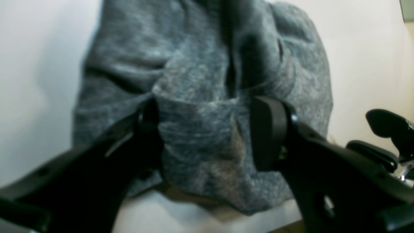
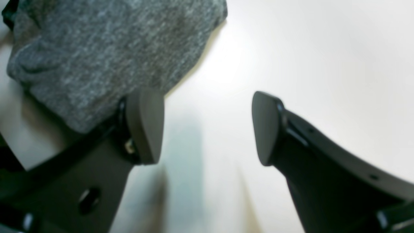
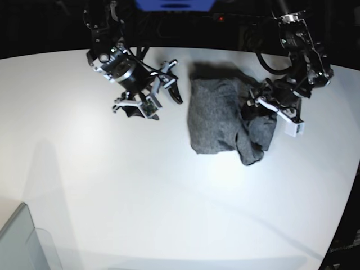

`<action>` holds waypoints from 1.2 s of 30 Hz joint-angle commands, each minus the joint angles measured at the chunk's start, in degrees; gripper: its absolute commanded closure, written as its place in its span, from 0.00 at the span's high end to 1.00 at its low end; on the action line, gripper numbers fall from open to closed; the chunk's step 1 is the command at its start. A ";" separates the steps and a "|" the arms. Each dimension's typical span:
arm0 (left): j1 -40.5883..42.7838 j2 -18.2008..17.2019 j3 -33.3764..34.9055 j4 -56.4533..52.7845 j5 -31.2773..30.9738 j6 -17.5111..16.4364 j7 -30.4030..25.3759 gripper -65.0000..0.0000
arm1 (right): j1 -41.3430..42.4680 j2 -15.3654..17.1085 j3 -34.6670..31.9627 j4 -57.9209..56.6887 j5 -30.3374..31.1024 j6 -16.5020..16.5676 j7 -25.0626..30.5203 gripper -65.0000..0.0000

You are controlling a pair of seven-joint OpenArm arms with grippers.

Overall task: Layout the t-shirt on the table in an organized manner, then fold the t-shirt properly
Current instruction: 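Release the right gripper and tuck the fabric with the left gripper, then pull the bundle's side with the left gripper to square it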

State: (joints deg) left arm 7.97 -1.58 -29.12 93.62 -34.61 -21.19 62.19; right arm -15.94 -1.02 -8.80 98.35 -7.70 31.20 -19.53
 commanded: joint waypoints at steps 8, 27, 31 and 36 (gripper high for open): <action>0.17 -0.31 1.21 4.18 -1.30 -0.22 -0.44 0.60 | 0.16 -0.26 -0.04 0.95 0.80 0.05 1.38 0.66; 1.13 -0.31 0.16 5.32 -1.30 -0.39 -0.44 0.00 | 0.16 -0.26 -0.04 0.78 0.80 0.05 1.38 0.66; 3.59 0.49 -5.47 8.57 -7.02 -0.39 -0.08 0.00 | 0.16 -0.26 -0.04 0.95 0.80 0.05 1.38 0.66; 5.97 -0.39 -10.39 9.54 -14.49 -0.39 0.18 0.00 | 0.16 -0.26 -0.21 0.86 0.80 0.05 1.38 0.66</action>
State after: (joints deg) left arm 13.91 -1.45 -39.27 102.10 -48.25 -21.23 62.85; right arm -16.05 -0.97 -8.82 98.30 -7.73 31.22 -19.75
